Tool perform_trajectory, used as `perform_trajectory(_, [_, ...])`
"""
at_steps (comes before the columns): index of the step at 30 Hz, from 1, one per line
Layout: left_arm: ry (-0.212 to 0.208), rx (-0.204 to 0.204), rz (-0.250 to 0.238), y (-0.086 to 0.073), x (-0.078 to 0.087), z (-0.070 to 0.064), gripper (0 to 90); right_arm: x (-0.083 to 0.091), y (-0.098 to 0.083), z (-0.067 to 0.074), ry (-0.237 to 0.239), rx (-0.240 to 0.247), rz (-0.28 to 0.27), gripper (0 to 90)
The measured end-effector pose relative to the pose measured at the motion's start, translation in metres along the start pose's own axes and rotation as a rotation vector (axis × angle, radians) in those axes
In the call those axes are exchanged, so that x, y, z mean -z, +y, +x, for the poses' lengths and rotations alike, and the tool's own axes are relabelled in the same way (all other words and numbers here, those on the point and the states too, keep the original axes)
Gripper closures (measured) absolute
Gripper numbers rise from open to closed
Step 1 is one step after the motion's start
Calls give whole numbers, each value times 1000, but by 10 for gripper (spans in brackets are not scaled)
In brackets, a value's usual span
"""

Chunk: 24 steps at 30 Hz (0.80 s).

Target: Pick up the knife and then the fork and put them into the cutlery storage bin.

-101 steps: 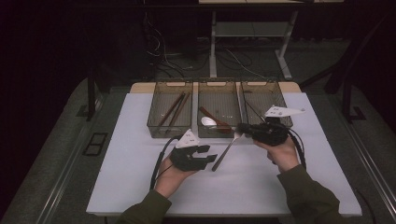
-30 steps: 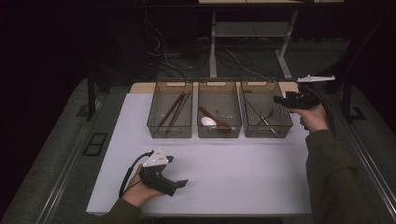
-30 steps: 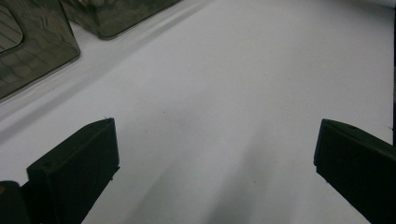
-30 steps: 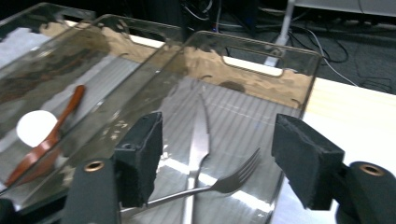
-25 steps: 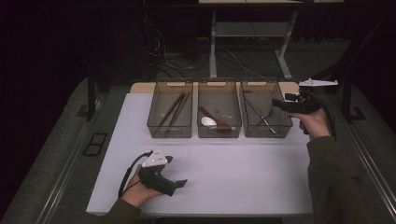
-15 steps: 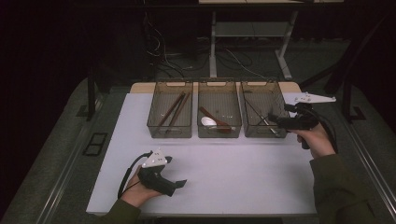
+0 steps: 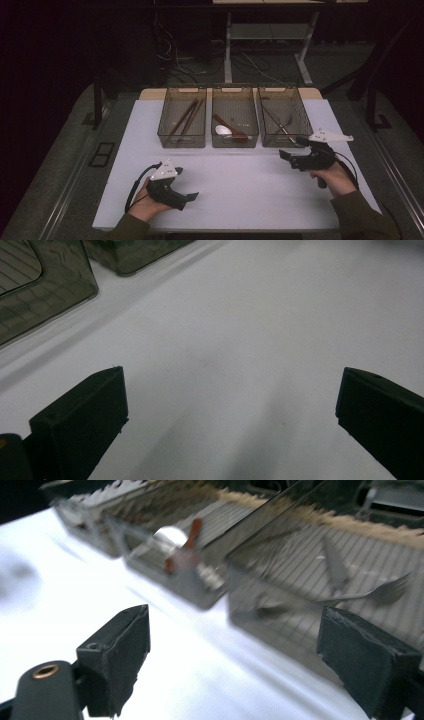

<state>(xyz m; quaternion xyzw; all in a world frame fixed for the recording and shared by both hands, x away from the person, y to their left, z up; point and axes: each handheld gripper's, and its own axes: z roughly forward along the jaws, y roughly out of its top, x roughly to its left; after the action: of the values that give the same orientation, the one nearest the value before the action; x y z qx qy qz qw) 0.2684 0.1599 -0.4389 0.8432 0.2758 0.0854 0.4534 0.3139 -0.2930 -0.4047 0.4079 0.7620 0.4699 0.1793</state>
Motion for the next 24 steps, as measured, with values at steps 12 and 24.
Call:
perform_trajectory(12, [2,4,-11,0,2,1,0,10,-40,21,63,9,27,137])
perform_trajectory(24, [0,1,-11,0,2,1,0,19,-60,13,43,23,41,138])
